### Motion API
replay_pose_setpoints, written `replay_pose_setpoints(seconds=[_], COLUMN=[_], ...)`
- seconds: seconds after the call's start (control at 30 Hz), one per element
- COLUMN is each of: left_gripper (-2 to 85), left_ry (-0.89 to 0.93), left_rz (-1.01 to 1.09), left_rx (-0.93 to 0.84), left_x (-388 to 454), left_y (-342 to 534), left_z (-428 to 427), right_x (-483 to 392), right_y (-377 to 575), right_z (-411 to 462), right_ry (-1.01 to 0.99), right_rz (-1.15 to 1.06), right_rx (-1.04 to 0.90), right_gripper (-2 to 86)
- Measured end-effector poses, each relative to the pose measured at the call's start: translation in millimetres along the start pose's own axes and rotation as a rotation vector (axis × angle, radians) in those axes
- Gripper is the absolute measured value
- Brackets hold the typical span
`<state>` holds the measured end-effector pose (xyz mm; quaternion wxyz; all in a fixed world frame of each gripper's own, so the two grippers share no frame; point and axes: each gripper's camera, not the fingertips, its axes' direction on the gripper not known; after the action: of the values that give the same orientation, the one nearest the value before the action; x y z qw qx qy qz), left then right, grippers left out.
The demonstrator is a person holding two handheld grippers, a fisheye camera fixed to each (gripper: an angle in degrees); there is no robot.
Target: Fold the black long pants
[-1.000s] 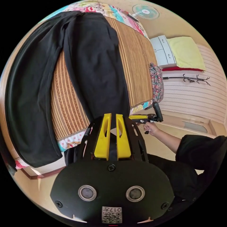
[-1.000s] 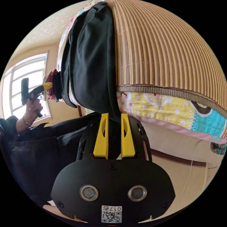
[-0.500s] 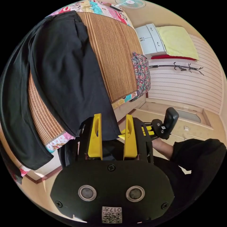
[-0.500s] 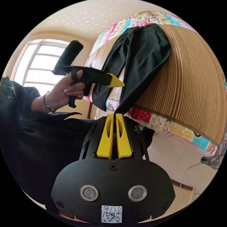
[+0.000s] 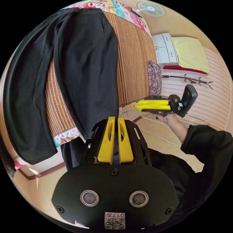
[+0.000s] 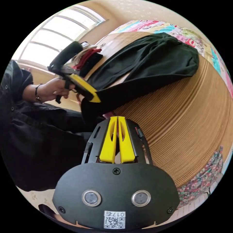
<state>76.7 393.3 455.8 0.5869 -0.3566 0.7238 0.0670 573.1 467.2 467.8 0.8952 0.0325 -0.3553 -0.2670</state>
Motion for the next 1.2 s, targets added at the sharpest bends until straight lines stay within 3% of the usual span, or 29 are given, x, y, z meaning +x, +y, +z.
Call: replay_pose_setpoints(seconds=[0.07,0.2,0.3,0.43,0.63,0.77,1.03,1.2], left_gripper=[-0.5,-0.6,-0.7,-0.7,-0.7,-0.7,-0.7,-0.4], left_ry=[0.022,0.059,0.102,0.203,0.329,0.291,0.269,0.190], left_rz=[0.015,0.035,0.046,0.020,-0.007,0.038,-0.130,-0.246], left_rx=[0.018,0.068,0.107,0.172,0.267,0.292,0.463,0.561], left_x=[-2,-7,-15,-38,-62,-78,-148,-168], left_y=[8,28,42,62,106,149,256,287], left_z=[-11,-39,-54,-75,-116,-146,-231,-261], right_x=[67,235,317,355,327,234,84,50], right_y=[-39,-138,-203,-260,-326,-347,-435,-551], right_z=[-6,11,56,100,121,122,138,228], right_ry=[0.030,-0.216,-0.223,-0.231,0.065,0.353,0.344,0.315], right_rz=[0.122,0.421,0.568,0.669,0.664,0.593,0.439,0.367], right_rx=[0.108,0.378,0.373,0.366,0.367,0.475,0.734,0.592], right_gripper=[2.4,7.0,9.1,10.4,4.1,3.0,2.5,2.6])
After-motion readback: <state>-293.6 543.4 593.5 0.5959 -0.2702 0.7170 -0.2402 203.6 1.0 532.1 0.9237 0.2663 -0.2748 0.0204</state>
